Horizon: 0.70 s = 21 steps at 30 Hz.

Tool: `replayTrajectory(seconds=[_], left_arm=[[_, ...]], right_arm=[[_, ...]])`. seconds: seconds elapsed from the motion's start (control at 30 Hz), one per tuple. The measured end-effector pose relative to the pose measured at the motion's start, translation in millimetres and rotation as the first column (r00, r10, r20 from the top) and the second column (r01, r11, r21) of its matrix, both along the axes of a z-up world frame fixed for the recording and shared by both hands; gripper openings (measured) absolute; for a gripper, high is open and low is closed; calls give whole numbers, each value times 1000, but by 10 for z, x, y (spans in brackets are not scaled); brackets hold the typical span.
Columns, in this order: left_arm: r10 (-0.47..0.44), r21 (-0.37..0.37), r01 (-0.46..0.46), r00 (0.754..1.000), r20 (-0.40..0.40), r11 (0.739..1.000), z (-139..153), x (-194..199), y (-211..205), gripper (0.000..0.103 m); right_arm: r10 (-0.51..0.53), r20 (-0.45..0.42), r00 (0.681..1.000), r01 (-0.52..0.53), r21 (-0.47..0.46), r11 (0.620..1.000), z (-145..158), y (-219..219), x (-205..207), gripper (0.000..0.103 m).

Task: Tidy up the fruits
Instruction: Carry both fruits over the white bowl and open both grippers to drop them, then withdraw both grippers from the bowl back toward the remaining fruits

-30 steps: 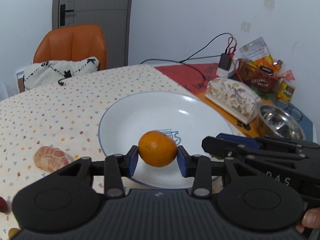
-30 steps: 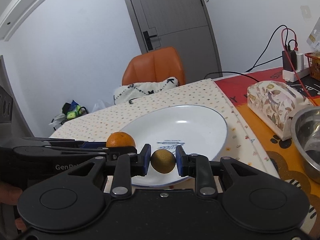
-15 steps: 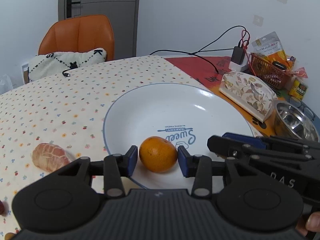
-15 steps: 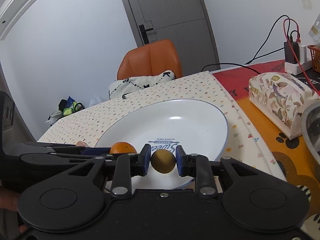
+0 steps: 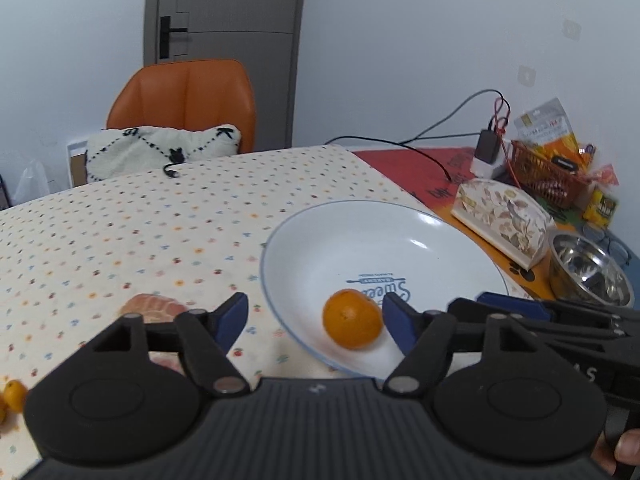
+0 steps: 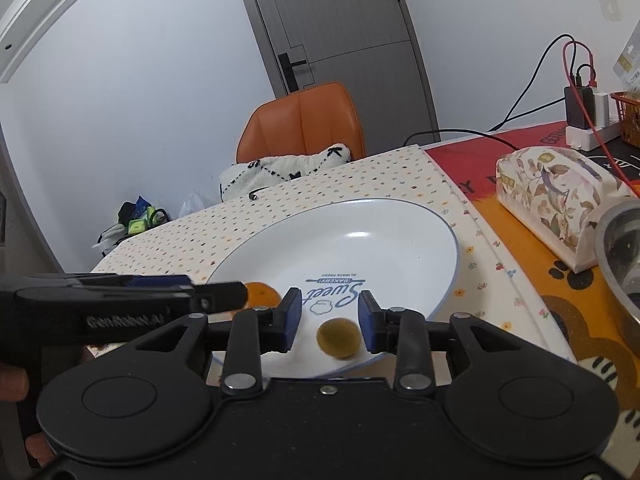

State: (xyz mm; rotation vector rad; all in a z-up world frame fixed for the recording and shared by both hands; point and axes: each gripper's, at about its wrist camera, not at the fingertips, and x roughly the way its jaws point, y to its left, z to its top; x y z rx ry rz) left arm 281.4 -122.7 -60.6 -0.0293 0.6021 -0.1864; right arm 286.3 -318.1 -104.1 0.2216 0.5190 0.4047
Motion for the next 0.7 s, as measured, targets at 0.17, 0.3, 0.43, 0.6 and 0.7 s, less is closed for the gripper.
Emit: replayTrajectory(seconds=[0.17,0.3,0.43,0.6,0.7], left_arm=[[20,-8,-20,1000,14,1000,49,-122,143,84],[49,45,-50,998,24,998,62,-224,216,93],[71,51,-72,997,19,996,64,-321,334,94],[68,87,-70,997,31,994,55,-439,446,97],[78,47,-80,996,37,996,86,-509,548,101]], right_arm=[[-12,4,1000,12,21,1000,14,-15,-130,52],[-11,16,1000,11,17,1000,22,34,-210,65],[3,29,1000,-3,2,1000,38,106,-276,78],[-14,46,999,14,17,1000,69,134,-357,103],[-20,59,998,18,28,999,79,151,-394,103]])
